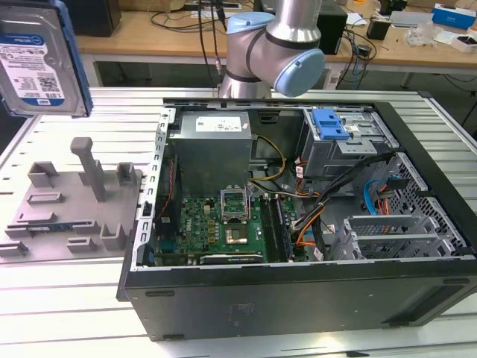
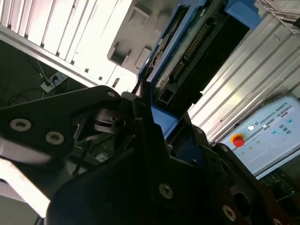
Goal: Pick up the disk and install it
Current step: 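Pick up the disk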
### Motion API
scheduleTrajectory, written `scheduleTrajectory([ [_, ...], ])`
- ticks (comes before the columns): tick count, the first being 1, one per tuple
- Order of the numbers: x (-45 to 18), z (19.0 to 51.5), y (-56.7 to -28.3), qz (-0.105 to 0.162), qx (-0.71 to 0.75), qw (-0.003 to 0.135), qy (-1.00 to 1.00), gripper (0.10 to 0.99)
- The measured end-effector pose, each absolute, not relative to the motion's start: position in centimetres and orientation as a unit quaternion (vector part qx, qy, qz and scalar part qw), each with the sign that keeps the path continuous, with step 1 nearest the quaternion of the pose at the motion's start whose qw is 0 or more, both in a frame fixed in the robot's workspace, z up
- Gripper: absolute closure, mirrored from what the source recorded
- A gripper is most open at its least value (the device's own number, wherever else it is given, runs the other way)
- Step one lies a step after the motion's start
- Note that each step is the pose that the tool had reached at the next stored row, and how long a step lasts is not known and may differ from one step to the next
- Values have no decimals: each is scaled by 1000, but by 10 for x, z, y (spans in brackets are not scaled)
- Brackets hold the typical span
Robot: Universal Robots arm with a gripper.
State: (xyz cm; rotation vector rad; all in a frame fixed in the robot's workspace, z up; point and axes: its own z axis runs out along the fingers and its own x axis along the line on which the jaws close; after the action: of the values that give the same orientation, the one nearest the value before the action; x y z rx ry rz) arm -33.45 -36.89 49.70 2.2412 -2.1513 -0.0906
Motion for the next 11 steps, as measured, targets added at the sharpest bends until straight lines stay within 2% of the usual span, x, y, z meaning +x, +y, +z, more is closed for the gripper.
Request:
scheduleTrajectory([
  [6,-303,497,-383,-30,721,19,-692,718],
  [11,-282,497,-401,-33,721,27,-692,718],
])
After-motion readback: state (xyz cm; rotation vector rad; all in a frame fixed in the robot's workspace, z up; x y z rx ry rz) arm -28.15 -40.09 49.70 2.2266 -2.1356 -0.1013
